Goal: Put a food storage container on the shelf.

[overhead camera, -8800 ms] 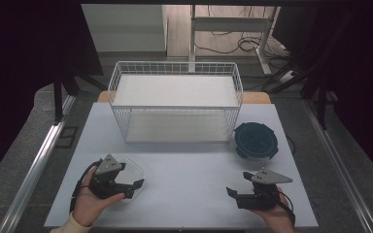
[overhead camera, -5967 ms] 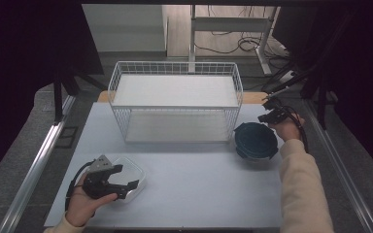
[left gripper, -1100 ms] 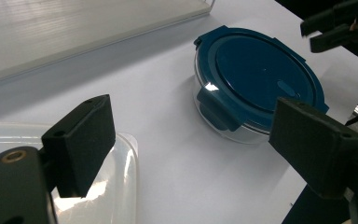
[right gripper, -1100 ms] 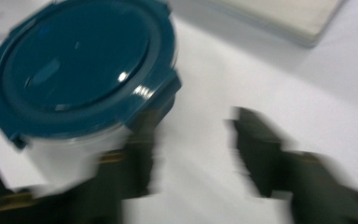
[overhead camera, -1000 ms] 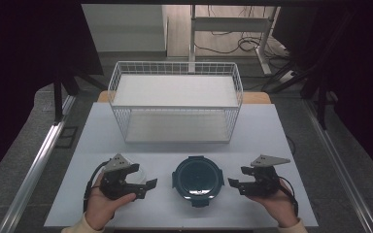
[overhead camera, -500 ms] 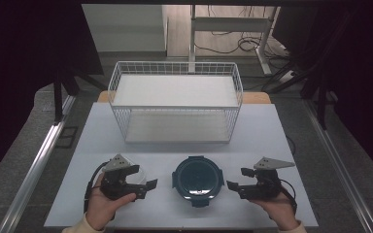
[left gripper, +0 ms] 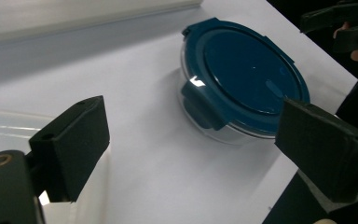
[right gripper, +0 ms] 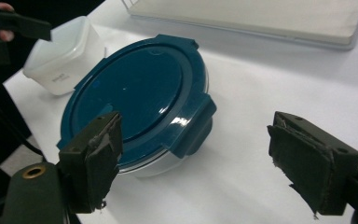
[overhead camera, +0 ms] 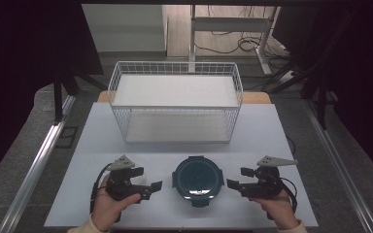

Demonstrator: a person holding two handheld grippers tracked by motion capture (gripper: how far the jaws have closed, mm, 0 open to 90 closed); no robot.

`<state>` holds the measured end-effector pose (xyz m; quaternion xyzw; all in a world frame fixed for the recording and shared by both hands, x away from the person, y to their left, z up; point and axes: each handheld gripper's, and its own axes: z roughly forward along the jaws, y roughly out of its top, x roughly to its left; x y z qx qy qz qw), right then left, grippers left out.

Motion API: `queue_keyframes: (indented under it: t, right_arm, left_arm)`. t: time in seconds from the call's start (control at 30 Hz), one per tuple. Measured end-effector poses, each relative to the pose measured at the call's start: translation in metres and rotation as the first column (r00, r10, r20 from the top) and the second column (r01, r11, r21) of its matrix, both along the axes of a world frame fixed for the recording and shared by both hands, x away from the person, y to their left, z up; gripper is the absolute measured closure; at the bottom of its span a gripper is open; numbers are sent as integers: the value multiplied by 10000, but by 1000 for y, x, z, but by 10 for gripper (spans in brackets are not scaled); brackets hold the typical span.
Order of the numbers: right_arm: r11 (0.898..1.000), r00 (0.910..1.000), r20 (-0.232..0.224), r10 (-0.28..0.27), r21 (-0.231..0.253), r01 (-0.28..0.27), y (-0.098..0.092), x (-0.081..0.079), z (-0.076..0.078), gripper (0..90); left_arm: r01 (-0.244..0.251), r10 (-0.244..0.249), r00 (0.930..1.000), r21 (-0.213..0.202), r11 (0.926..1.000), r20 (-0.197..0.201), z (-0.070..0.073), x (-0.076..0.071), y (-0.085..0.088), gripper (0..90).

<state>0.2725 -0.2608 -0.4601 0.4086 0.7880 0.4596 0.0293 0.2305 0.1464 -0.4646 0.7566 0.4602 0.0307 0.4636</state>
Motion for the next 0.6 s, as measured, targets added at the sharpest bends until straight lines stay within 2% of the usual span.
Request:
queue_keyframes:
  t: [0.07, 0.2, 0.33, 0.47, 0.6]
  right_arm:
    - [10000, 9999, -116, 45, 9, -44, 1, 0, -1, 167]
    - [9997, 9991, -378, 181, 199, -173, 5, 2, -2, 155]
    - [9986, 9969, -744, 254, 477, -219, 11, 5, -5, 146]
    - [9982, 9945, -1010, 284, 552, -228, 16, 10, -9, 143]
    - [9978, 9936, -1098, 277, 629, -209, 17, 13, -10, 143]
  left_arm:
    - [90, -92, 9998, -123, 9999, -157, -2, 2, -4, 96]
    - [247, -285, 9981, -685, 9973, -553, -1, 6, -13, 96]
    - [268, -468, 9906, -1532, 9878, -1284, -3, 13, -20, 87]
    - [163, -445, 9849, -1663, 9859, -1672, -8, 21, -27, 88]
    - [87, -509, 9737, -1872, 9823, -2222, -16, 30, -34, 88]
